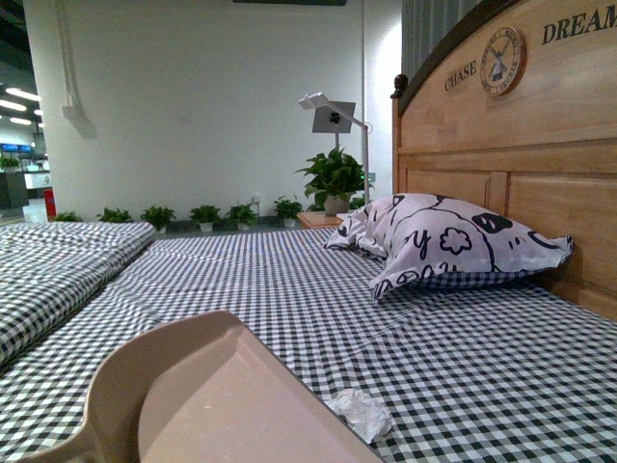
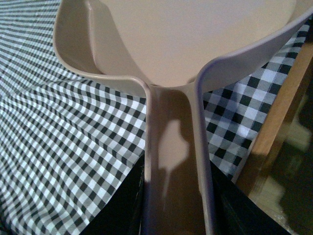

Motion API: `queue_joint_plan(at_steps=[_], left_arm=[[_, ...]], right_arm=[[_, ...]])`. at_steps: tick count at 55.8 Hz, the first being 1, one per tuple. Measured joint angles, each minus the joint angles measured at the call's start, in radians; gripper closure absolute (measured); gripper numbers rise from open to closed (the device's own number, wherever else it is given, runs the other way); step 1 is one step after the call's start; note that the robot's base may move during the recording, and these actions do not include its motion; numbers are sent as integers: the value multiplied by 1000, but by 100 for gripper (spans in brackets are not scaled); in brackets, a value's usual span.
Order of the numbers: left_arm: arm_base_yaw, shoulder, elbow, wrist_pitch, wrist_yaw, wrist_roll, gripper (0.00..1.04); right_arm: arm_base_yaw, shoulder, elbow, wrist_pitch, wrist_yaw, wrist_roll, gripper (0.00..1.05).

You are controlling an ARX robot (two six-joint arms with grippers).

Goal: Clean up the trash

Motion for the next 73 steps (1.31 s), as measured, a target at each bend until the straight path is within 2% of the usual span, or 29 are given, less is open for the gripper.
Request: queue_joint_plan(at_steps=[37,71,73], left_arm=[[13,186,109,-71,46,13,77],[11,255,154,-123,41,17,77],[11,255,154,-123,41,17,77]], right_arm=[[0,0,0,0,0,0,85],[0,0,0,0,0,0,85],[-4,12,12,-43,-16,23,85]])
